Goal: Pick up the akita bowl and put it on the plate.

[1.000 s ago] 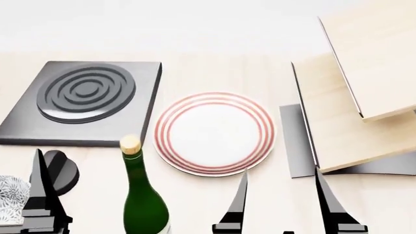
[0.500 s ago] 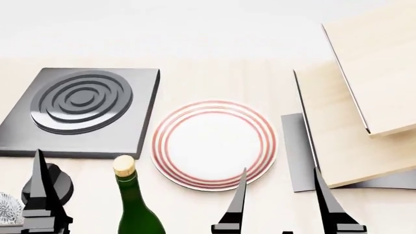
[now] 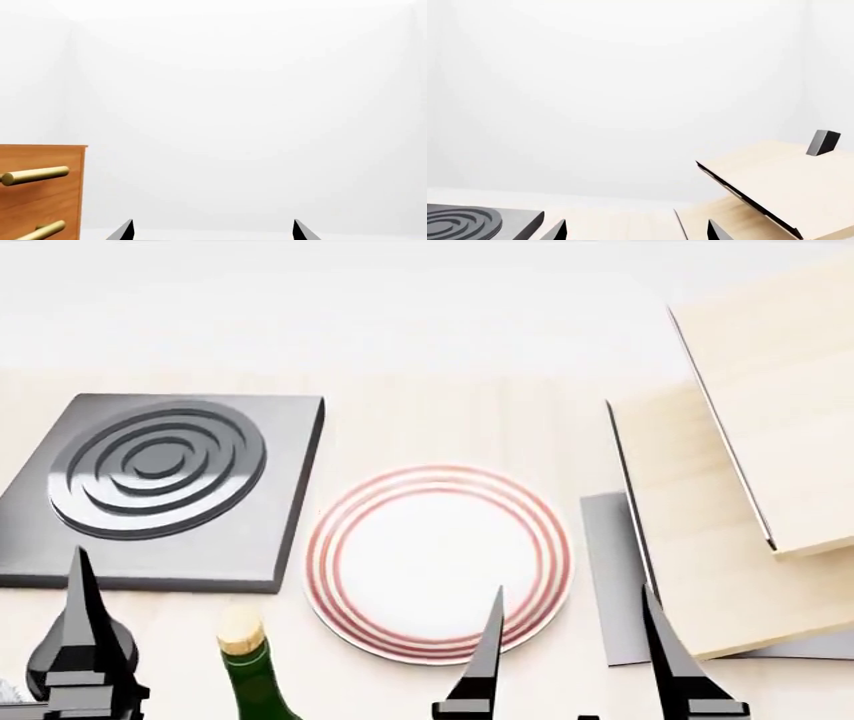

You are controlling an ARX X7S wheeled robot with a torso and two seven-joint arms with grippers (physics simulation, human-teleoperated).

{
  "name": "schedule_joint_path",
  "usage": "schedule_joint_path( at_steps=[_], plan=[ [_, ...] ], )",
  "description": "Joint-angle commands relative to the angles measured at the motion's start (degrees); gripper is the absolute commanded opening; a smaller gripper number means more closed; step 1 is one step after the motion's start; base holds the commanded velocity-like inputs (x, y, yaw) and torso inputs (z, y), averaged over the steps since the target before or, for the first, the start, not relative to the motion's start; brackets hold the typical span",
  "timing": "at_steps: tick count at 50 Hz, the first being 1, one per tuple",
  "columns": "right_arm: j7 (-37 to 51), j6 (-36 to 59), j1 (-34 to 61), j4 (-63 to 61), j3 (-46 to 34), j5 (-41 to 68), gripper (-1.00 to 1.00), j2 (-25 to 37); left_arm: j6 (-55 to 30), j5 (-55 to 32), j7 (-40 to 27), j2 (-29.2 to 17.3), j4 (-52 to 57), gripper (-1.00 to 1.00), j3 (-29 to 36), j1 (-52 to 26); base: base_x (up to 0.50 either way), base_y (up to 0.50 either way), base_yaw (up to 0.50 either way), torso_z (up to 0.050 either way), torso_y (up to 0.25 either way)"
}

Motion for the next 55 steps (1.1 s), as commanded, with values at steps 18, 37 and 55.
schedule_joint_path(
  at_steps=[18,37,55],
  plan=[
    [0.3,-0.2,0.4,0.6,-0.6,0.4,1.0,0.5,0.1,-0.3,-0.6,-0.5,-0.1,1.0,0.4,-0.1,0.11,0.0,0.0,0.0,0.0],
    [0.7,-0.3,0.3,0.6,-0.9,0.6,1.0,0.8,0.3,-0.2,-1.0,-0.8,-0.2,1.0,0.8,-0.1,0.11,0.0,0.0,0.0,0.0],
    [0.6,-4.4,-0.5,1.3,-1.7,-0.3,1.0,1.3,0.1,-0.2,-1.3,-1.1,-0.3,1.0,1.2,-0.3,0.09,0.0,0.0,0.0,0.0]
  ],
)
